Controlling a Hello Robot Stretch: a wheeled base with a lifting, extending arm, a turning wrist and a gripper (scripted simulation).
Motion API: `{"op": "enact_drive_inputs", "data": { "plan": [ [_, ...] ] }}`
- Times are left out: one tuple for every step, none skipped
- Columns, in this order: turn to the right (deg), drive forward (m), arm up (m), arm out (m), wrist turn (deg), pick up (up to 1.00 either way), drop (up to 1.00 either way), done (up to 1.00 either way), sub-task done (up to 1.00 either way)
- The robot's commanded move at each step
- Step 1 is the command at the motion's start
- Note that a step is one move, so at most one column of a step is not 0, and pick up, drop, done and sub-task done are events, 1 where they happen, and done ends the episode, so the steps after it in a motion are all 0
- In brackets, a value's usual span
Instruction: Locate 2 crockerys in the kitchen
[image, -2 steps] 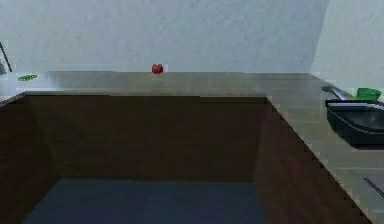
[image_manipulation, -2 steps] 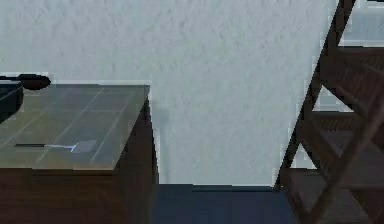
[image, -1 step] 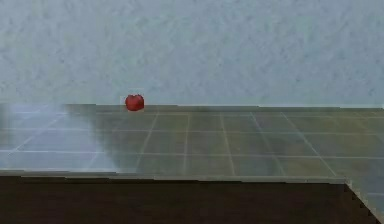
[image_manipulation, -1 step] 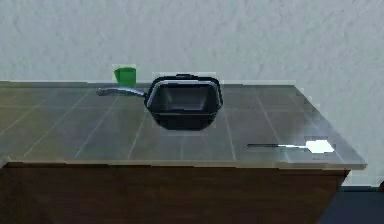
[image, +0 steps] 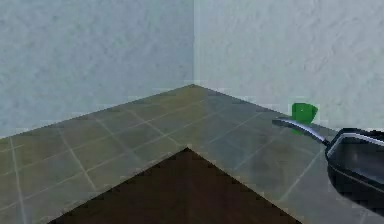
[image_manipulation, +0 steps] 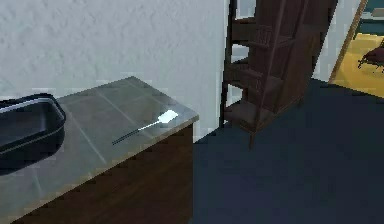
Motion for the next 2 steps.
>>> {"op": "enact_drive_inputs", "data": {
  "plan": [
    [30.0,0.00,0.00,0.00,0.0,0.00,0.00,0.00,0.00],
    [0.0,0.00,0.00,0.00,0.0,0.00,0.00,0.00,1.00]
  ]
}}
